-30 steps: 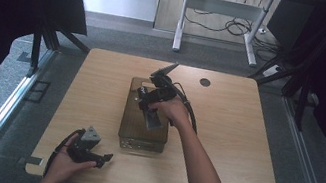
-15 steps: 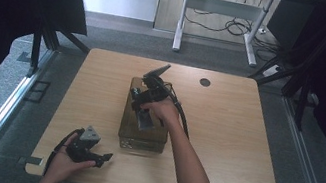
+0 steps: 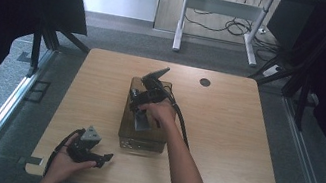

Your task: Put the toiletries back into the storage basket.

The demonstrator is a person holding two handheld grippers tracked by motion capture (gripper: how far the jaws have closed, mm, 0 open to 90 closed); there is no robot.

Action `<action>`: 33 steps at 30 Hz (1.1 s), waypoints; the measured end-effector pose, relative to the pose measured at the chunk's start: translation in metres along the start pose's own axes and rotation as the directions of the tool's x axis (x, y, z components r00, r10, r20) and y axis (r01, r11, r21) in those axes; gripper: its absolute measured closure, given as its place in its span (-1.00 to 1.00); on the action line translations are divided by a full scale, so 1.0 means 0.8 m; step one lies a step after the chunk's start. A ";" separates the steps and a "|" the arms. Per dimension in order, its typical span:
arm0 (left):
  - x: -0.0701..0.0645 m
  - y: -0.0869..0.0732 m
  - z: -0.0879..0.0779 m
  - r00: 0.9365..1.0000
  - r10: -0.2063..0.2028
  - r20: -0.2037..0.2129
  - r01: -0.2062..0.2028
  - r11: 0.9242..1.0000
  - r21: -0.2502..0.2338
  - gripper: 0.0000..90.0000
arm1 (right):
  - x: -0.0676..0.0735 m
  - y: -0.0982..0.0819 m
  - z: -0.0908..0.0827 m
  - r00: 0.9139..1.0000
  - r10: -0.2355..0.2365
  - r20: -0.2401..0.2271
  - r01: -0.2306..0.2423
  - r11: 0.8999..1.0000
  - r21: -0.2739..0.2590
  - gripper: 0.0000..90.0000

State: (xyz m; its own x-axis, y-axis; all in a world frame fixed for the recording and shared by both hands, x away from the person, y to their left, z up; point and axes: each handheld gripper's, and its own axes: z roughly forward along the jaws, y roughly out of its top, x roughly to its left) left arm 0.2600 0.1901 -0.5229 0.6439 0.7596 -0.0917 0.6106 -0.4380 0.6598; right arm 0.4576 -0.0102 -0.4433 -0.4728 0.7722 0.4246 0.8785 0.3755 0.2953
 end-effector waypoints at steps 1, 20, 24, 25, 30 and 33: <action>0.000 0.000 0.000 1.000 0.001 0.003 -0.001 1.000 0.000 -0.49 | 0.001 0.000 0.001 1.000 0.003 0.003 -0.003 1.000 -0.002 0.04; 0.001 0.003 -0.007 1.000 0.001 0.017 0.000 1.000 -0.020 -0.49 | -0.012 -0.018 0.026 0.971 0.238 -0.032 -0.240 0.970 -0.050 0.04; 0.000 0.003 -0.008 1.000 0.003 0.019 -0.003 1.000 -0.022 -0.49 | -0.011 -0.022 0.027 0.965 0.259 -0.032 -0.260 0.964 -0.054 0.04; 0.000 0.003 -0.008 1.000 0.003 0.018 -0.002 1.000 -0.024 -0.49 | -0.011 -0.023 0.029 0.964 0.264 -0.029 -0.266 0.963 -0.051 0.04; 0.001 0.003 -0.007 1.000 -0.002 0.017 0.002 1.000 -0.020 -0.49 | -0.012 -0.024 0.034 0.963 0.270 -0.016 -0.271 0.962 -0.037 0.04; 0.002 0.003 -0.006 1.000 0.001 0.017 -0.001 1.000 -0.020 -0.49 | -0.013 -0.024 0.039 0.962 0.274 -0.014 -0.275 0.961 -0.034 0.04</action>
State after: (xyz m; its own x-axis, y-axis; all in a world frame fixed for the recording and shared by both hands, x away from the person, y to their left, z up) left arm 0.2600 0.1926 -0.5182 0.6526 0.7506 -0.1037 0.6008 -0.4292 0.6744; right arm 0.4478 -0.0098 -0.4801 -0.2146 0.8385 0.5008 0.9717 0.1316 0.1960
